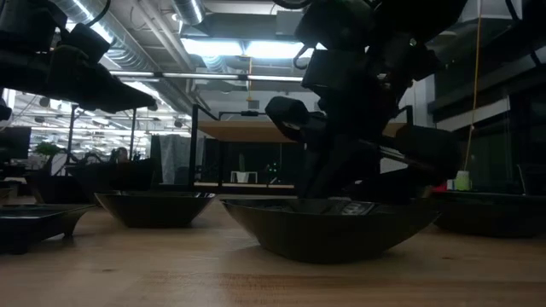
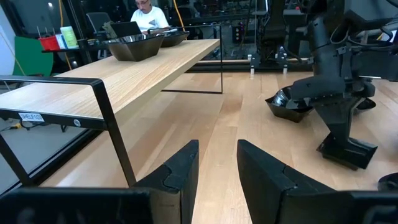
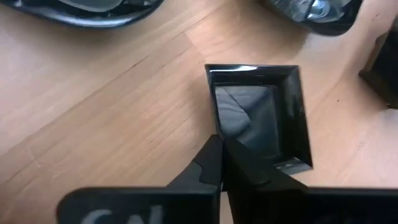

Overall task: Pick & Place Mini shaped plates
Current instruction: Put the square plate on the shelf, then stack the leaf-shaped plate on top of the leaf-shaped plate on the shelf

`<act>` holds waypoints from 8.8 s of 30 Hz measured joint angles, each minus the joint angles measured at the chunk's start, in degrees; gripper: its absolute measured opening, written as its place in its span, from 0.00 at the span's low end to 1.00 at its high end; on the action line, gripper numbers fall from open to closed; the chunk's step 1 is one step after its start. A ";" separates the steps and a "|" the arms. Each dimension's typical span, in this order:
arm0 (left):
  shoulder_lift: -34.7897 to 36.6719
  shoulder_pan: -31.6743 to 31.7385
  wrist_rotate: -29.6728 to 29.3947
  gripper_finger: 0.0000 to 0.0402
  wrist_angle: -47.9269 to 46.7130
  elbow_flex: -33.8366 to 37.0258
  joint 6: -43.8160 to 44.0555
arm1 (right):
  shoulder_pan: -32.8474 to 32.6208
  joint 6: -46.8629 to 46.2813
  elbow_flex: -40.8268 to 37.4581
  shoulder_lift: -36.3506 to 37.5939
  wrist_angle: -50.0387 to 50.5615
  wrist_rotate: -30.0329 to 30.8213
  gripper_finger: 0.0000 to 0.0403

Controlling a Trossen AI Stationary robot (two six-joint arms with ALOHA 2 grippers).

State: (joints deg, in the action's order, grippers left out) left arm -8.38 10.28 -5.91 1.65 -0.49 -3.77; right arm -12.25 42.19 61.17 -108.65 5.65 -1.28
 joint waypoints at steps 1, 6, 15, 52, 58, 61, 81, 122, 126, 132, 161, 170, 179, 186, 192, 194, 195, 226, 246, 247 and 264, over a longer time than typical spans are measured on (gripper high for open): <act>0.00 0.00 0.00 0.26 0.00 0.02 0.00 | 0.00 -0.13 0.00 0.02 0.02 -0.01 0.02; 0.00 -0.01 -0.01 0.26 -0.01 0.02 0.00 | 0.38 -3.65 2.67 1.39 5.34 -0.44 0.02; -0.02 -0.01 0.00 0.26 -0.02 0.02 0.00 | 4.72 -5.37 8.54 5.72 17.65 -11.97 0.01; 0.00 -0.02 -0.02 0.26 0.00 0.02 0.00 | 20.86 -8.49 38.95 6.40 40.23 -15.26 0.01; 0.00 -0.01 -0.01 0.26 0.00 0.01 0.00 | 26.02 -8.49 38.95 6.15 32.92 -15.26 0.01; -0.02 0.00 -0.02 0.26 -0.02 0.00 0.00 | 28.60 -9.10 38.95 6.15 29.93 -15.23 0.01; 0.00 -0.01 0.00 0.26 -0.02 0.01 0.00 | 37.02 -13.24 29.77 6.00 14.27 -13.27 0.01; -0.01 -0.02 -0.01 0.26 -0.02 0.01 0.00 | 37.57 -17.30 30.74 6.07 20.04 -9.86 0.13; 0.00 -0.01 -0.01 0.26 -0.02 0.01 0.00 | 37.59 -17.33 34.95 6.07 26.89 -11.49 0.13; 0.00 -0.02 -0.02 0.26 -0.02 0.02 0.00 | 37.08 -17.67 39.34 6.11 35.78 -15.34 0.13; -0.01 -0.01 0.00 0.26 -0.02 0.01 0.00 | 26.02 -12.34 39.74 6.11 55.54 -17.66 0.55; 0.00 0.00 -0.02 0.26 -0.02 0.00 0.00 | 23.14 -17.00 39.69 6.11 66.46 -19.96 0.46; -0.02 -0.02 0.00 0.26 -0.02 0.00 0.00 | 20.93 -16.71 39.69 6.11 65.87 -19.93 0.39; -0.01 -0.01 -0.01 0.26 0.00 0.00 0.00 | 20.98 -16.47 39.69 6.11 63.09 -19.78 0.37; -0.02 0.00 -0.02 0.26 0.00 0.02 0.00 | 20.98 -16.47 39.69 6.11 59.24 -19.78 0.37; 0.00 -0.01 -0.01 0.26 -0.02 0.02 0.00 | 20.98 -16.47 39.69 6.11 58.07 -19.79 0.37; -0.02 -0.02 -0.02 0.26 0.00 0.00 0.00 | 20.98 -16.47 39.69 6.11 57.87 -19.78 0.37; -0.02 -0.02 -0.02 0.26 -0.02 0.02 0.00 | 18.92 -26.70 30.06 6.09 59.09 -17.44 0.37; 0.00 0.00 0.00 0.26 -0.02 0.00 0.00 | 6.55 -43.72 20.35 6.00 54.71 0.20 0.37; -0.02 -0.02 -0.01 0.26 -0.01 0.02 0.00 | 5.74 -44.29 20.35 6.00 54.71 0.17 0.37; 0.00 -0.01 -0.01 0.26 -0.01 0.00 0.00 | -1.99 -50.13 17.74 6.07 54.15 3.07 0.37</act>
State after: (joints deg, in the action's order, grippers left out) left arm -8.39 10.27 -5.93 1.64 -0.49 -3.77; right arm -14.24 -7.94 78.91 -102.59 59.80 1.79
